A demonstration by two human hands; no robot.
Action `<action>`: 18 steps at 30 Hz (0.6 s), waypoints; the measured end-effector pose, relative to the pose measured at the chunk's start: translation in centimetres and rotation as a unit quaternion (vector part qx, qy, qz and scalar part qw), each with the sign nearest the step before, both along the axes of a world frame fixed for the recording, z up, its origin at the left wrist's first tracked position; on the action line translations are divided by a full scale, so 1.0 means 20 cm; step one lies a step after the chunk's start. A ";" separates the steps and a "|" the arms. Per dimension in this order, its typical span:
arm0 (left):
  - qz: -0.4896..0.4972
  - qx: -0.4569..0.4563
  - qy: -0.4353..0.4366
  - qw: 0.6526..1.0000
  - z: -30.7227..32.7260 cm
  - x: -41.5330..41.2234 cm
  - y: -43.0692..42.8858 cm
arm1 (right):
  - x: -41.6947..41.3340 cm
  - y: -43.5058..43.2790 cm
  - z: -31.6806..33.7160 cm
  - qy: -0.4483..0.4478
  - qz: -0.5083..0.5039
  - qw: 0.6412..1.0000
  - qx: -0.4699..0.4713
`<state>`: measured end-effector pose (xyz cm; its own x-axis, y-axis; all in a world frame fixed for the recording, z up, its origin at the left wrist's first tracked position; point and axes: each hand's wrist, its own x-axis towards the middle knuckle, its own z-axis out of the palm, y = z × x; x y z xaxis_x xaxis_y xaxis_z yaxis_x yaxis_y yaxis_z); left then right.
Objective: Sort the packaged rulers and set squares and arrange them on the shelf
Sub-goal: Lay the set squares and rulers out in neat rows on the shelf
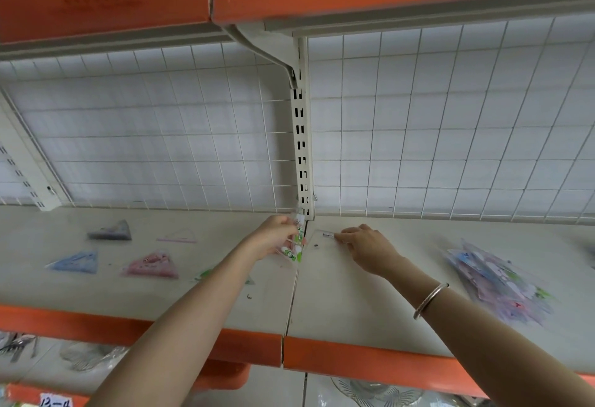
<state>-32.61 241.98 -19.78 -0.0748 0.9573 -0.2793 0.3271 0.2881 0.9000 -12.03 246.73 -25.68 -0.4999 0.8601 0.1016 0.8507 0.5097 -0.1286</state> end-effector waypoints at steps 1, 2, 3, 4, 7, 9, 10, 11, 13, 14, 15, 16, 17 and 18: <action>-0.001 0.000 -0.004 1.000 0.00 0.01 0.00 | 0.00 -0.01 0.00 -0.004 -0.005 1.000 0.002; -0.001 0.000 -0.006 1.000 -0.01 0.01 0.00 | 0.01 -0.02 -0.01 -0.006 -0.009 1.000 0.004; -0.001 0.000 -0.006 1.000 -0.01 0.02 0.00 | 0.01 -0.03 -0.01 -0.009 -0.013 1.000 0.005; 0.000 0.000 -0.008 1.000 -0.01 0.03 0.00 | 0.02 -0.04 -0.01 -0.011 -0.017 1.000 0.007; -0.005 0.001 -0.015 1.000 -0.02 0.06 0.00 | 0.03 -0.06 -0.01 -0.019 -0.022 1.000 0.008; -0.007 0.003 -0.016 1.000 -0.02 0.07 0.00 | 0.03 -0.08 -0.01 -0.021 -0.026 0.999 0.006; -0.008 0.003 -0.016 1.000 -0.02 0.08 0.00 | 0.03 -0.08 -0.01 -0.021 -0.029 0.999 0.007; -0.009 0.003 -0.016 1.000 -0.02 0.08 0.00 | 0.03 -0.09 -0.01 -0.023 -0.032 0.999 0.009; -0.012 0.002 -0.014 1.000 -0.02 0.09 0.00 | 0.02 -0.11 -0.02 -0.025 -0.040 0.999 0.013; -0.014 0.002 -0.012 1.000 -0.03 0.09 0.00 | 0.01 -0.11 -0.02 -0.027 -0.047 0.998 0.016; -0.016 0.002 -0.009 1.000 -0.03 0.08 0.00 | 0.00 -0.12 -0.02 -0.030 -0.056 0.998 0.021; -0.018 0.002 -0.005 1.000 -0.04 0.08 0.01 | 0.00 -0.12 -0.02 -0.033 -0.063 0.997 0.025; -0.022 0.002 0.000 1.000 -0.05 0.07 0.01 | -0.01 -0.13 -0.02 -0.035 -0.067 0.997 0.027; -0.027 0.001 0.004 1.000 -0.06 0.07 0.01 | -0.01 -0.13 -0.02 -0.034 -0.069 0.997 0.026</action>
